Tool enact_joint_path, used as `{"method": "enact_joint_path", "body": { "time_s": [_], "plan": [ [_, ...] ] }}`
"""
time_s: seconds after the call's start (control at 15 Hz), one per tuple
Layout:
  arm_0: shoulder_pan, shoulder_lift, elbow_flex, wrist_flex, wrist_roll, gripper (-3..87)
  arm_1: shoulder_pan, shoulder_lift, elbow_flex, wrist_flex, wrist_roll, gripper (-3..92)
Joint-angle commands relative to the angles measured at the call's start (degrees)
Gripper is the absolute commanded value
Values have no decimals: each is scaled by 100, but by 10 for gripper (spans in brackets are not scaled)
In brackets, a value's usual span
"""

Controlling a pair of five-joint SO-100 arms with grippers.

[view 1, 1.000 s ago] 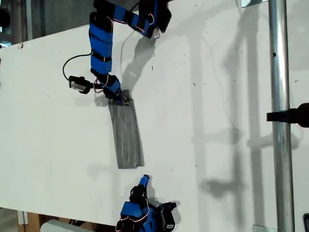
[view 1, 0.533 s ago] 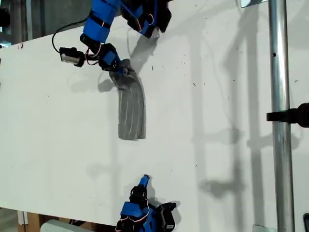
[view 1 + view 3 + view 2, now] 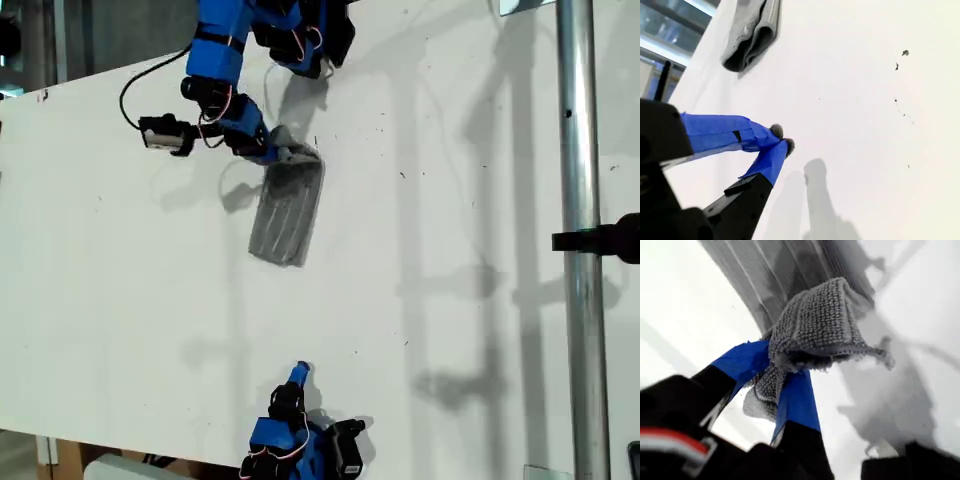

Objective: Grasp corners of a towel and fold twice.

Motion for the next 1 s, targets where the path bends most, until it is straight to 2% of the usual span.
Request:
{"method": "enact_joint_path", "body": {
  "time_s": [0.0, 0.27, 0.47, 0.6, 0.67, 0.73, 0.87, 0.93],
  "plan": [
    [62, 18, 35, -62, 18, -23, -26, -527, -1046, -826, -264, -2],
    [70, 18, 35, -70, 18, -23, 35, -1907, -2065, -1688, -439, -2],
    [70, 18, 35, -62, 9, -23, -97, -2127, -2127, -2417, -396, -2],
    [53, 18, 35, -62, 18, -23, -123, -2479, -2180, -2593, -387, 3],
    [62, 18, 35, -62, 18, -23, -141, -2558, -2259, -2602, -396, 96],
    [62, 18, 35, -62, 18, -23, -158, -2549, -2391, -2663, -439, 255],
    [35, 18, 35, -70, 26, -23, -193, -2153, -2452, -3270, -633, 372],
    [35, 18, 35, -70, 26, -23, -211, -1942, -2470, -3700, -967, 467]
  ]
}}
